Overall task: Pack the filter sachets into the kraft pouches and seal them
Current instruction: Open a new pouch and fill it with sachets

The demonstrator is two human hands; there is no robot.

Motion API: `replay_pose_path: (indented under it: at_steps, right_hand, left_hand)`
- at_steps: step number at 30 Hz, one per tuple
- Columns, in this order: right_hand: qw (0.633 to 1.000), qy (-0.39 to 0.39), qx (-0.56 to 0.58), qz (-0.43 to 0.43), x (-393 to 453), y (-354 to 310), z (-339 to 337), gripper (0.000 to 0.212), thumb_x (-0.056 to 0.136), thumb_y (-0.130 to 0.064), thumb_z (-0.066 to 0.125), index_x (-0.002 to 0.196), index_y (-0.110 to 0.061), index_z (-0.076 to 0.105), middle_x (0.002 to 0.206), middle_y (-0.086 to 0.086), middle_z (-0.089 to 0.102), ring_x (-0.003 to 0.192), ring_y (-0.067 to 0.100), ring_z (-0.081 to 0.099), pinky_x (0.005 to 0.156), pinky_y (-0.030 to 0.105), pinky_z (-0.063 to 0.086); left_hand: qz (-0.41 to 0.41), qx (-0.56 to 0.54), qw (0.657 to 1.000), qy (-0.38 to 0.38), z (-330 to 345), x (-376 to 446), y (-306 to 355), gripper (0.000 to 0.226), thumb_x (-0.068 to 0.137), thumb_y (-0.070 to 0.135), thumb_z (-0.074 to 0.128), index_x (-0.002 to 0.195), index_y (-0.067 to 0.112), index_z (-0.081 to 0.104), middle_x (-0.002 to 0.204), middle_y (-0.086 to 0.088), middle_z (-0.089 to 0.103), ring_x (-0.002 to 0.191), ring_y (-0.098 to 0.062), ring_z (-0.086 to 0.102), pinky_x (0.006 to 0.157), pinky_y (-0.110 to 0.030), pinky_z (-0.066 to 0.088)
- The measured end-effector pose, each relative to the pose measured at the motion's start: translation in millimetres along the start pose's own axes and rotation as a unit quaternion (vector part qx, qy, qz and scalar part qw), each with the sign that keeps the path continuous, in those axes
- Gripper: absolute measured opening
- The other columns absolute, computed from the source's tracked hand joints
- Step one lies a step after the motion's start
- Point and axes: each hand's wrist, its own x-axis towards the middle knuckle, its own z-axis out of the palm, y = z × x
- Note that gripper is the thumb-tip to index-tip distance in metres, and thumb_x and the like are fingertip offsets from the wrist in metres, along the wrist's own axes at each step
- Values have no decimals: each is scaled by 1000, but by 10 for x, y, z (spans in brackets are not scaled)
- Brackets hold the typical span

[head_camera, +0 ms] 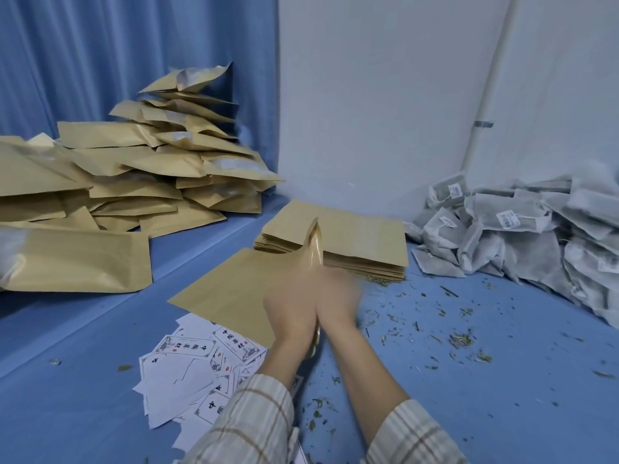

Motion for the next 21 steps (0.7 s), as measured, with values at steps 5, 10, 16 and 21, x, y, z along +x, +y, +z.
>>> replay_pose_path:
  at_steps: [5,10,16,21]
  right_hand:
    - [998,8,6,63,-10,-2,54,27,96,-27,48,87,-10,66,75,-1,58,66,9,47,43,10,27]
    - [994,22,20,106,-21,115,38,34,98,-28,44,70,-11,55,60,-4,48,72,19,51,51,15,33]
    - [971,-41,-103,-210,-24,69,-35,12,91,-36,46,100,-30,53,69,-9,54,63,10,51,53,17,32]
    - [940,17,-195,-278,106,-124,-232,9,77,-13,65,77,-16,56,82,2,57,79,25,49,66,31,34]
  left_hand:
    - [-33,-13,999,8,9,29,-52,35,96,12,43,62,4,49,69,-25,61,68,-40,55,57,-32,18]
    - [-75,-23,997,25,-8,83,-70,33,96,8,44,72,-12,57,76,-31,62,71,-42,54,57,-30,11]
    - [69,95,993,24,-105,76,111,31,98,16,46,80,0,66,66,-22,65,62,-37,62,54,-32,32]
    - [165,261,950,-46,-185,72,373,13,69,1,74,61,4,63,51,-13,60,42,-29,59,39,-24,35]
